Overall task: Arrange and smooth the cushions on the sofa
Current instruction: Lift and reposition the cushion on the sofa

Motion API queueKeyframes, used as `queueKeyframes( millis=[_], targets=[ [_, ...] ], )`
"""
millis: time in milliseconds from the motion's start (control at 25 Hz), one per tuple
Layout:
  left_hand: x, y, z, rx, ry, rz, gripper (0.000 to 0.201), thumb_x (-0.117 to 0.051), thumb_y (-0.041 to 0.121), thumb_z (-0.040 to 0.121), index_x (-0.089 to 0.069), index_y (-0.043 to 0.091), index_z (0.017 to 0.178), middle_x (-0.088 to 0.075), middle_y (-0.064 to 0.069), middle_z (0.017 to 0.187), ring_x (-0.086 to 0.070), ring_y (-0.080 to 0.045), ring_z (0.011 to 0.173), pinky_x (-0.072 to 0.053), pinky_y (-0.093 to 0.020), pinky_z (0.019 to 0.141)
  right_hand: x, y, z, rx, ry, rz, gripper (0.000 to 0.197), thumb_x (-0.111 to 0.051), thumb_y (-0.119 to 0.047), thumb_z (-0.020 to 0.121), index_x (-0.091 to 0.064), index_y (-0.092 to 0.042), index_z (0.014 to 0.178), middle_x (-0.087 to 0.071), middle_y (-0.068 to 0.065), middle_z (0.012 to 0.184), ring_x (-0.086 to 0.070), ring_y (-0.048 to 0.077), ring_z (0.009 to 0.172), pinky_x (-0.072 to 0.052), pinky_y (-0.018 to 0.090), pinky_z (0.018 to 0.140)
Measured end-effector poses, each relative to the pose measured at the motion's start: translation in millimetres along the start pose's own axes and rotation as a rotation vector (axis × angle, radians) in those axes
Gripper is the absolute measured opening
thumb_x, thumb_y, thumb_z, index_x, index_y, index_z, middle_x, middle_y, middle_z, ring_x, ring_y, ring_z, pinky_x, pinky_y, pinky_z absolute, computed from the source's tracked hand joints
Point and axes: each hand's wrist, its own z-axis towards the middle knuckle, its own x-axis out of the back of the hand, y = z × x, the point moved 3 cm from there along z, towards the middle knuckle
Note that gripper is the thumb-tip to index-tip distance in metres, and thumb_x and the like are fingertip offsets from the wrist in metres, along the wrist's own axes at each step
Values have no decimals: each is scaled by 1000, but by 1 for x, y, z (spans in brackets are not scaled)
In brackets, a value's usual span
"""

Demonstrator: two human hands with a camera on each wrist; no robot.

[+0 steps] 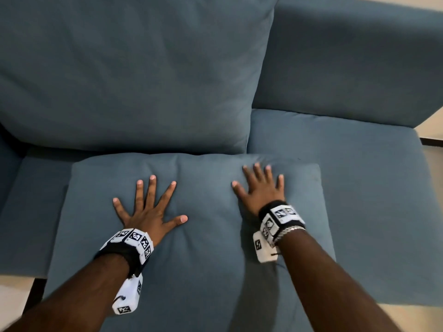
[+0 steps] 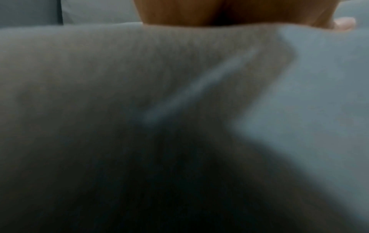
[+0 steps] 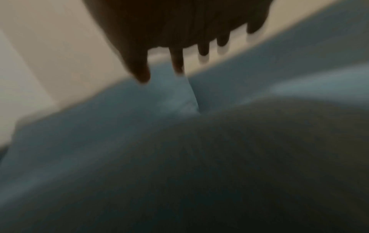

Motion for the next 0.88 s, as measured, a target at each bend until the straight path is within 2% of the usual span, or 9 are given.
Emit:
queueKeyframes(
  millis=[40,120,320,480,600,680,720,760,880],
  targets=[
    [-3,0,-1,-4,-6,-4,94,-17,102,68,34,67,139,49,16,155,42,-19,148,19,-75,108,-24,-3,4,-29,-220,-94,75,-22,-77,94,-17,-42,160,-8,-2,173,3,26,160,6,62,124],
    [-3,-1,3,-10,5,7,94,-15,102,68,35,67,139,49,15,156,42,-20,148,19,-76,108,-10,-14,20,-71,-259,-61,72,-28,-78,92,-30,-41,154,-23,3,168,-8,29,158,2,67,122],
    [5,-7,5,-53,-39,-46,96,-21,101,69,33,67,141,45,14,158,40,-21,149,18,-77,108,62,-61,2,-20,422,292,59,-45,-58,98,-36,-39,153,-19,-1,169,-8,24,159,4,51,125],
    [10,-12,-12,-141,-24,-37,102,-34,99,72,27,65,145,42,14,160,38,-20,150,17,-76,109,-36,-77,-16,-25,-276,-191,64,-29,-67,99,-30,-38,156,-22,-1,169,-9,26,158,-6,58,125],
    [14,-33,-23,-239,92,-17,101,-30,99,73,23,61,150,38,14,163,33,-17,153,17,-72,113,27,-118,-1,-1,62,153,57,-48,-59,97,-45,-33,147,-35,4,162,-25,28,153,-20,59,122],
    [16,-52,-27,-302,183,6,100,-27,99,74,17,59,154,29,13,167,25,-18,156,14,-71,115,54,-144,-15,38,513,435,59,-51,-52,97,-41,-32,152,-28,2,167,-18,25,157,-9,54,126],
    [14,-62,-28,-311,223,13,100,-27,99,73,11,58,156,24,12,169,20,-19,157,12,-71,116,48,-157,-23,31,598,361,62,-47,-52,98,-34,-34,156,-21,0,170,-10,23,159,0,50,126],
    [13,-73,-29,-293,254,11,101,-27,100,71,7,58,157,20,12,170,17,-20,158,11,-71,116,23,-170,-26,42,490,190,66,-39,-56,99,-24,-37,160,-11,-2,172,-1,23,160,8,50,126],
    [13,-116,-25,-171,193,-61,104,-30,103,66,14,64,152,30,17,166,29,-24,155,11,-74,116,-71,-182,-14,-33,-315,-139,70,-18,-69,100,-2,-40,162,6,-4,173,13,27,159,8,63,123]
  ],
)
